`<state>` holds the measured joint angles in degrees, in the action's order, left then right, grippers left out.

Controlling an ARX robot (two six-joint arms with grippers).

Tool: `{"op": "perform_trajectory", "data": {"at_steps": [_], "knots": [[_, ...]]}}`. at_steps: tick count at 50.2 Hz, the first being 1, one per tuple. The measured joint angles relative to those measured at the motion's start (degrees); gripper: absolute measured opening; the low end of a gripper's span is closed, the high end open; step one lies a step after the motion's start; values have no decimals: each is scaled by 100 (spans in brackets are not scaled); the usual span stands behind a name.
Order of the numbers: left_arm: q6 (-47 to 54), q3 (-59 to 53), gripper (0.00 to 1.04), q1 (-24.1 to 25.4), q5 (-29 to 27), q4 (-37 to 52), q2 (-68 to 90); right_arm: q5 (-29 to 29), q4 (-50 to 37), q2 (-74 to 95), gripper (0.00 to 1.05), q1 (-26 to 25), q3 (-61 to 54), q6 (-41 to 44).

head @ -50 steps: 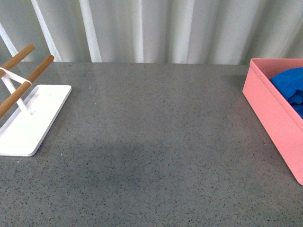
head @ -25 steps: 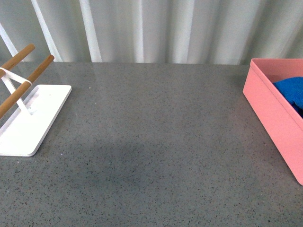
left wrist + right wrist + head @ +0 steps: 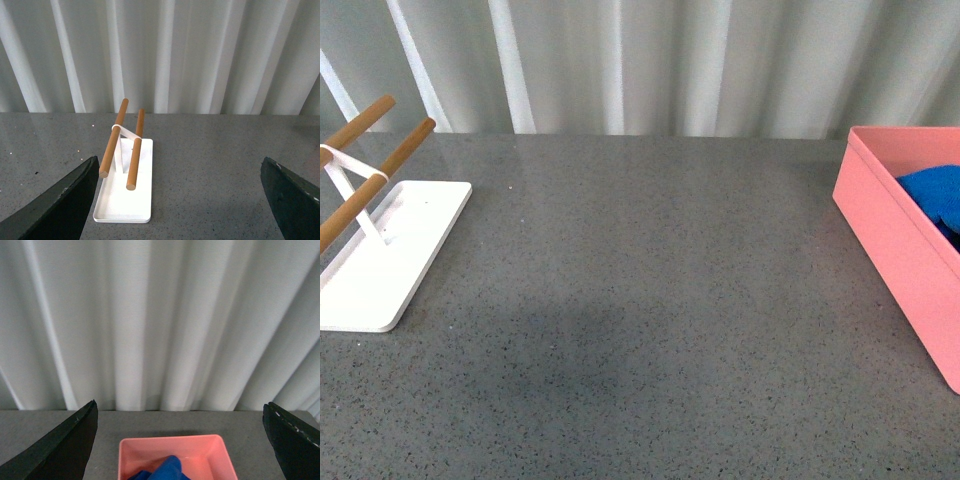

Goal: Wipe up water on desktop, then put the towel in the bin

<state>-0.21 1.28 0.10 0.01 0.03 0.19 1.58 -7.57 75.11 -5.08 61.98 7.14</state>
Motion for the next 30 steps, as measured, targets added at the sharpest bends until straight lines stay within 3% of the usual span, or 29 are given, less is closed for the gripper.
{"op": "perform_trajectory", "data": {"at_steps": [3,11,24,28,30], "knots": [[0,0,98,0,-2,0,0,63,-264,-144,94,153,-238,-50],[0,0,98,0,0,0,0,-105,-1462,-787,69,498,-1552,-481],[0,0,98,0,0,0,-2,-131,-2374,-1814,14,507,-3668,-610],[0,0,98,0,-2,0,-2,-129,-2481,-2028,3,507,-3980,-603],[0,0,98,0,-2,0,-2,-129,-2514,-2114,3,509,-4103,-614]]}}
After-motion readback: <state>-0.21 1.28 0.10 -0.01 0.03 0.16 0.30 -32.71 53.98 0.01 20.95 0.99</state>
